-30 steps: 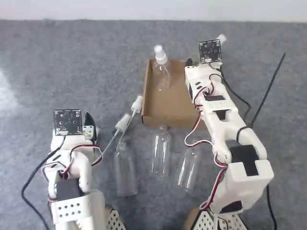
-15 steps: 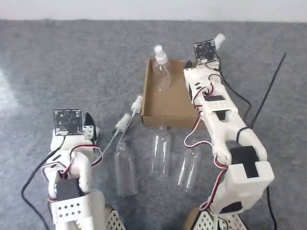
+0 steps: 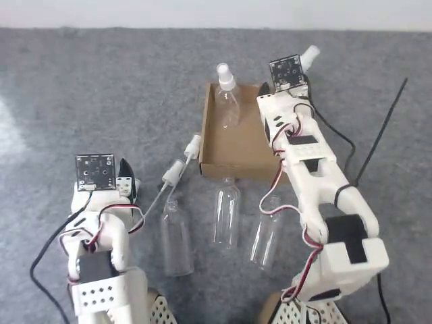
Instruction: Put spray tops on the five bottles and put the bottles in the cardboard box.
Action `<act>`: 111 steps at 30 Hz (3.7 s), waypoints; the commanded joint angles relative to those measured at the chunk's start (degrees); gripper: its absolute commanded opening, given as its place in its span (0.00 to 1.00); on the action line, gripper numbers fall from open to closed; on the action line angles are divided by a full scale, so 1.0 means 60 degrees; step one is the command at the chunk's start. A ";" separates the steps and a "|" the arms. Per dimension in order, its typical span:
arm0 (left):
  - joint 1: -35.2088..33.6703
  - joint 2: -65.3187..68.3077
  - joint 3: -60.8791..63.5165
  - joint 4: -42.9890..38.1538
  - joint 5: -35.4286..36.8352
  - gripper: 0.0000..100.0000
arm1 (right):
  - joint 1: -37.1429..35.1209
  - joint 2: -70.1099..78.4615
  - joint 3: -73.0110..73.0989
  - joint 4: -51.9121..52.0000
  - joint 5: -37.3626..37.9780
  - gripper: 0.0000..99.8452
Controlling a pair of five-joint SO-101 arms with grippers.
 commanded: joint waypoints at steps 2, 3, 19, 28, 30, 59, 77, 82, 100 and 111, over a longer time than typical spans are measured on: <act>-0.0029 -0.0117 -0.0081 -0.0264 -0.0029 0.12 | -0.0344 -0.0828 0.0000 0.0154 0.0513 0.27; -0.0029 -0.0117 -0.0081 -0.0264 -0.0029 0.12 | -0.0388 -0.0828 0.0000 0.0315 0.0630 0.27; -0.0029 -0.0117 -0.0081 -0.0278 -0.0029 0.12 | -0.0476 -0.1736 0.0337 0.0872 0.0806 0.27; -0.0029 -0.0117 -0.0081 -0.0278 -0.0015 0.12 | -0.0960 -0.3949 0.1421 0.1780 0.0806 0.27; -0.0029 -0.0117 -0.0081 -0.0278 -0.0015 0.12 | -0.1092 -0.4286 0.1495 0.2059 0.0821 0.27; -0.0029 -0.0117 -0.0081 -0.0278 -0.0044 0.12 | 0.0037 -0.2615 -0.3839 0.7480 -0.1832 0.27; -0.0103 -0.0029 -0.0476 0.0117 -0.0059 0.11 | -0.4755 -0.7275 0.0088 1.3238 -0.3150 0.27; -0.0103 -0.0044 -0.0271 0.0073 -0.0073 0.11 | -0.2396 -0.7817 -0.0908 1.3062 -0.2110 0.27; -0.0073 -0.0117 0.0095 -0.0381 -0.0073 0.11 | 0.0374 -0.2821 -0.2667 0.6410 -0.2799 0.27; -0.0059 -0.0117 0.0095 -0.0381 -0.0073 0.11 | 0.0256 0.0462 -0.5201 0.6366 -0.2828 0.27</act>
